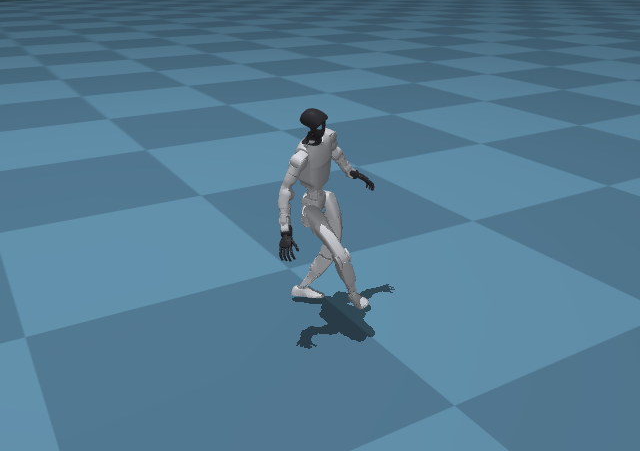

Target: Dance

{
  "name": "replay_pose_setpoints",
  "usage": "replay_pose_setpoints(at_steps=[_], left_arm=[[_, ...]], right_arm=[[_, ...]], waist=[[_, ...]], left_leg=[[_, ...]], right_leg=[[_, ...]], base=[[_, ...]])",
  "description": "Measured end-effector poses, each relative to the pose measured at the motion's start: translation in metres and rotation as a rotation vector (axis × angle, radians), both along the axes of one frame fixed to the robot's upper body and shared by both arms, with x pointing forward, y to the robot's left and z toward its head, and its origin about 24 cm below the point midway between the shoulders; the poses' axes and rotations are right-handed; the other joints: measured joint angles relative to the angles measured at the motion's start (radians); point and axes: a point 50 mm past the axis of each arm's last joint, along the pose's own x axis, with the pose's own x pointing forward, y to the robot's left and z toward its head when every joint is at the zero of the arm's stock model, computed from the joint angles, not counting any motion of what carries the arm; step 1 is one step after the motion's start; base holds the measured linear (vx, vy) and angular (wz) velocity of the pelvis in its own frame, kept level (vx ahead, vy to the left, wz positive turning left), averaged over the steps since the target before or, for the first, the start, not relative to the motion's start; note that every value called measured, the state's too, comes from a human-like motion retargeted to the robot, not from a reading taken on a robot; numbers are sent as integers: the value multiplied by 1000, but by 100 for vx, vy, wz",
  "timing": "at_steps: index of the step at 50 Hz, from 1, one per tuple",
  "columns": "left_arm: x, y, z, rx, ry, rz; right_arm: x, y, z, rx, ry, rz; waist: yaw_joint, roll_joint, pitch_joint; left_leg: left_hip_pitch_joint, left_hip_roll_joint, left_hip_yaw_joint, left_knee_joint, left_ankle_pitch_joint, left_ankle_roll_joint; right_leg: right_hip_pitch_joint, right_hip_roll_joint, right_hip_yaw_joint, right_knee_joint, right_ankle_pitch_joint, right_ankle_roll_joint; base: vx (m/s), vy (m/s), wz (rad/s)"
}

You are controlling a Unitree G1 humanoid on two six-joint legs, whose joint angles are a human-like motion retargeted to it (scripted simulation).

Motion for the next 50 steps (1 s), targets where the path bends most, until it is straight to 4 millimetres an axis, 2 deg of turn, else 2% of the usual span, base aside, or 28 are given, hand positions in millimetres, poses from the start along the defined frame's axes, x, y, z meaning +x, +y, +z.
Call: replay_pose_setpoints(at_steps=[4, 7, 10, 13, 15, 17, 19, 23, 27, 30, 34, 38, 41, 45, 50], left_arm=[[-6, -19, -11, -56, 57, -52], [-25, -37, -24, -124, 146, -72], [-51, -51, -36, -184, 264, -89], [-74, -60, -43, -220, 373, -120], [-81, -66, -45, -237, 422, -145], [-88, -72, -47, -253, 449, -161], [-92, -77, -49, -267, 460, -166], [-93, -82, -49, -271, 442, -168], [-80, -83, -47, -237, 384, -197], [-63, -81, -43, -198, 321, -230], [-33, -75, -35, -147, 219, -262], [-6, -67, -25, -118, 130, -270], [7, -62, -19, -108, 90, -266], [13, -53, -15, -97, 82, -248], [3, -35, -16, -83, 149, -202]], right_arm=[[-9, 9, -9, 26, 16, -17], [-15, 24, -22, 101, 37, -7], [-17, 43, -34, 180, 50, 23], [-8, 57, -40, 225, 52, 81], [5, 62, -39, 227, 51, 138], [19, 63, -36, 210, 46, 192], [30, 64, -32, 191, 37, 235], [48, 64, -24, 154, 6, 295], [62, 66, -17, 131, -17, 345], [69, 70, -17, 131, -13, 387], [73, 83, -23, 166, 21, 436], [70, 97, -34, 226, 76, 461], [64, 104, -41, 270, 109, 456], [60, 107, -44, 309, 128, 437], [62, 100, -41, 333, 130, 419]], waist=[[-28, -20, 13], [-43, -34, 7], [-26, -22, -11], [23, 21, -29], [73, 71, -39], [118, 99, -51], [156, 112, -64], [203, 119, -91], [205, 112, -111], [198, 102, -117], [198, 88, -116], [217, 73, -112], [235, 49, -105], [252, -6, -96], [265, -87, -85]], left_leg=[[82, -22, -16, -19, 40, 3], [63, 10, -21, 99, 95, -21], [-37, 110, -31, 343, 118, -42], [-184, 284, -54, 656, 83, -12], [-303, 404, -99, 818, 43, 9], [-402, 468, -139, 880, 1, 31], [-472, 486, -171, 858, -39, 43], [-506, 417, -216, 648, -87, 30], [-448, 317, -225, 451, -85, 26], [-389, 277, -198, 382, -98, 49], [-332, 246, -172, 352, -136, 70], [-296, 238, -168, 365, -182, 80], [-269, 225, -176, 376, -208, 88], [-237, 173, -198, 371, -221, 101], [-204, 72, -277, 349, -210, 100]], right_leg=[[127, -22, 31, 144, 11, -29], [258, 56, 85, 201, 60, -28], [378, 193, 85, 173, 14, -54], [445, 339, 56, 103, -144, -127], [468, 445, 28, 39, -197, -168], [484, 503, 19, -6, -210, -187], [508, 535, 25, -48, -202, -188], [569, 559, 71, -131, -149, -154], [611, 536, 127, -166, -106, -105], [631, 490, 136, -147, -99, -92], [660, 436, 108, -123, -130, -111], [702, 423, 78, -125, -184, -133], [733, 410, 64, -109, -210, -137], [747, 354, 52, -32, -219, -134], [700, 319, 147, 83, -253, -126]], base=[[39, -5, 41], [30, -10, 55], [22, -13, 24], [21, -9, -4], [22, -3, -26], [23, 4, -31], [24, 11, -26], [24, 16, -11], [22, 17, 21], [20, 14, 18], [18, 11, -1], [16, 7, -3], [14, 6, 25], [11, 4, 70], [9, 0, 135]])
